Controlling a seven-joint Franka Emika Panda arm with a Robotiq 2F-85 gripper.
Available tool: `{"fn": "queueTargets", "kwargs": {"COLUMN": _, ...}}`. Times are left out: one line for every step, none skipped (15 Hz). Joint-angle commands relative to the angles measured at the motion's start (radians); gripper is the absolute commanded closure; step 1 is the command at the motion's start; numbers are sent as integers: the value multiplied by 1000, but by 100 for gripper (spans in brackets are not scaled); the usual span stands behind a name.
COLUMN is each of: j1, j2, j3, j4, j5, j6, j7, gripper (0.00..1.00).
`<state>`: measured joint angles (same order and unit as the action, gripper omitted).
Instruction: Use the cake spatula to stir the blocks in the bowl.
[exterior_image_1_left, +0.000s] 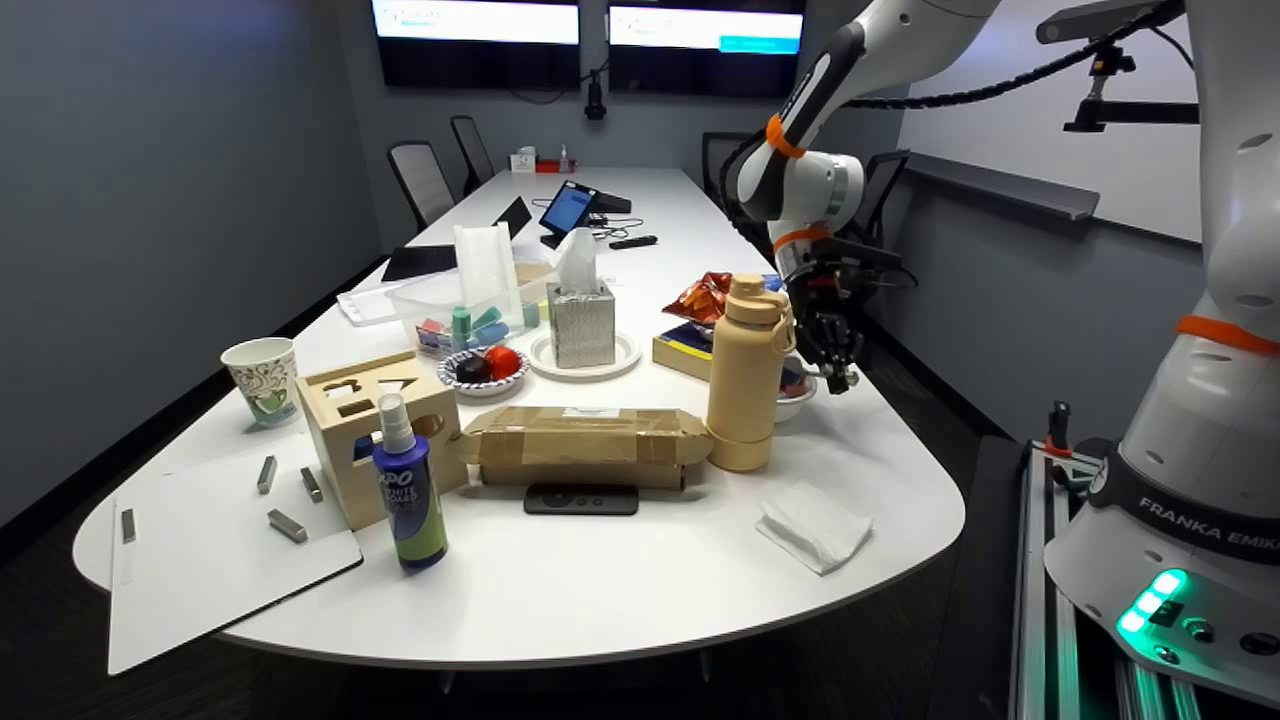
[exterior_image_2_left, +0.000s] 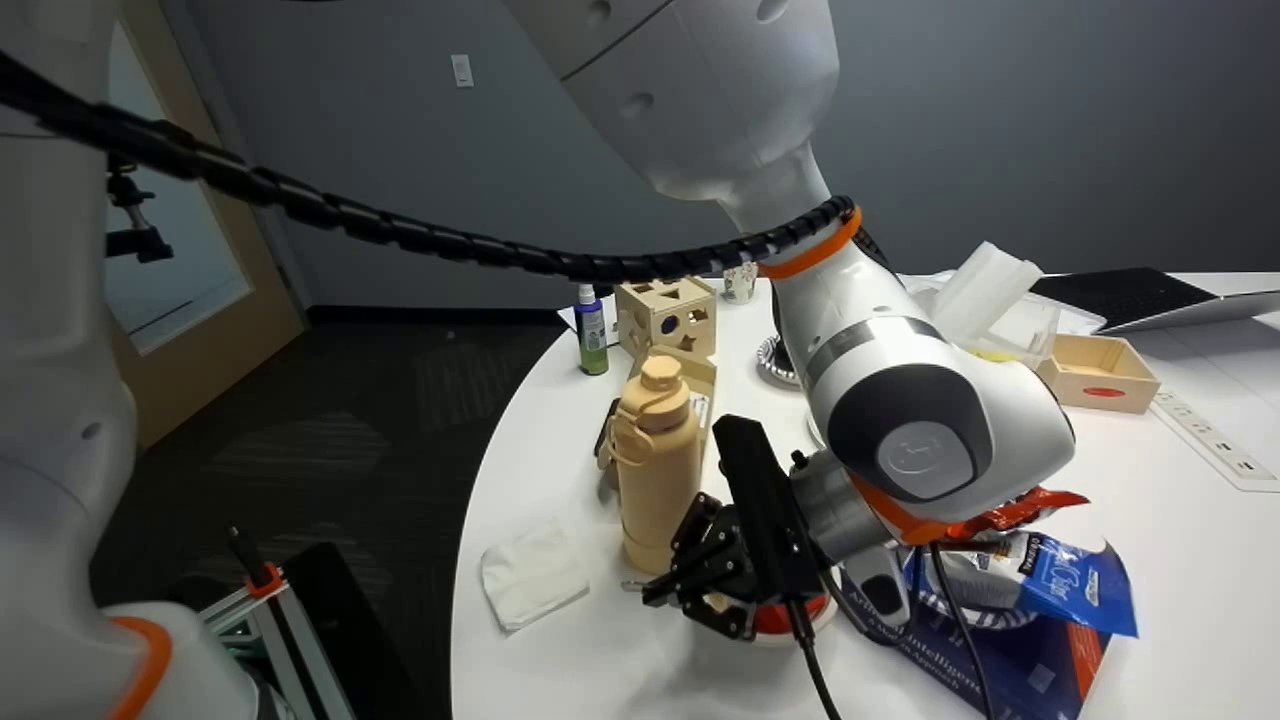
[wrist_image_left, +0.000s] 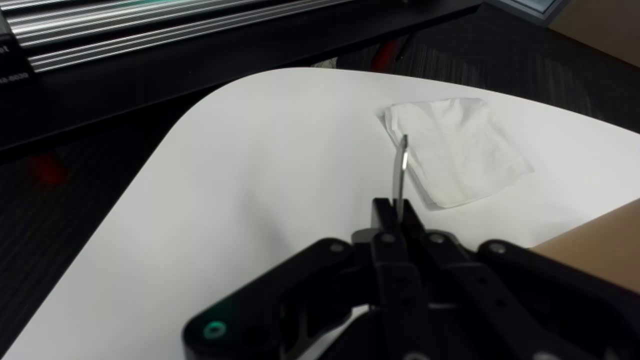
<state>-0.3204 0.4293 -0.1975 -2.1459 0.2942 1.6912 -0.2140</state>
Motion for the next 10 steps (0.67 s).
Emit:
{"fn": "queueTargets", "kwargs": {"j1": 25, "j2": -16, "j3": -20, "j4": -2, "j5": -52, "j6": -4, "j7": 115, "gripper": 99}}
{"fn": "queueTargets", "kwargs": {"j1": 33, "j2": -10, "j3": -24, "j4": 4, "j5": -80, "j6": -20, "j7": 147, "gripper": 99}}
{"fn": "queueTargets", "kwargs": {"j1": 41, "j2": -5, "j3": -28, "j4": 6, "j5": -107, "j6": -30, "j7": 182, "gripper": 99}}
{"fn": "queueTargets", "kwargs": {"j1": 46, "j2": -4, "j3": -27, "j4": 5, "j5": -121, "j6": -37, "j7": 205, "gripper": 99}}
{"fn": "queueTargets", "kwargs": {"j1": 47, "j2": 0, "j3": -26, "j4": 9, "j5": -136, "j6": -52, "j7": 215, "gripper": 99}}
{"fn": "queueTargets", "kwargs": {"j1": 47, "j2": 3, "j3": -23, "j4": 12, "j5": -142, "j6": -62, "j7": 217, "gripper": 99}}
{"fn": "queueTargets", "kwargs": {"j1": 45, "j2": -1, "j3": -17, "j4": 8, "j5": -140, "j6": -68, "j7": 204, "gripper": 99}}
{"fn": "queueTargets", "kwargs": {"j1": 41, "j2": -6, "j3": -13, "j4": 4, "j5": -129, "j6": -60, "j7": 187, "gripper": 99}}
{"fn": "queueTargets", "kwargs": {"j1": 39, "j2": -8, "j3": -10, "j4": 2, "j5": -121, "j6": -57, "j7": 175, "gripper": 99}}
{"fn": "queueTargets", "kwargs": {"j1": 36, "j2": -13, "j3": -6, "j4": -2, "j5": -108, "j6": -53, "j7": 161, "gripper": 99}}
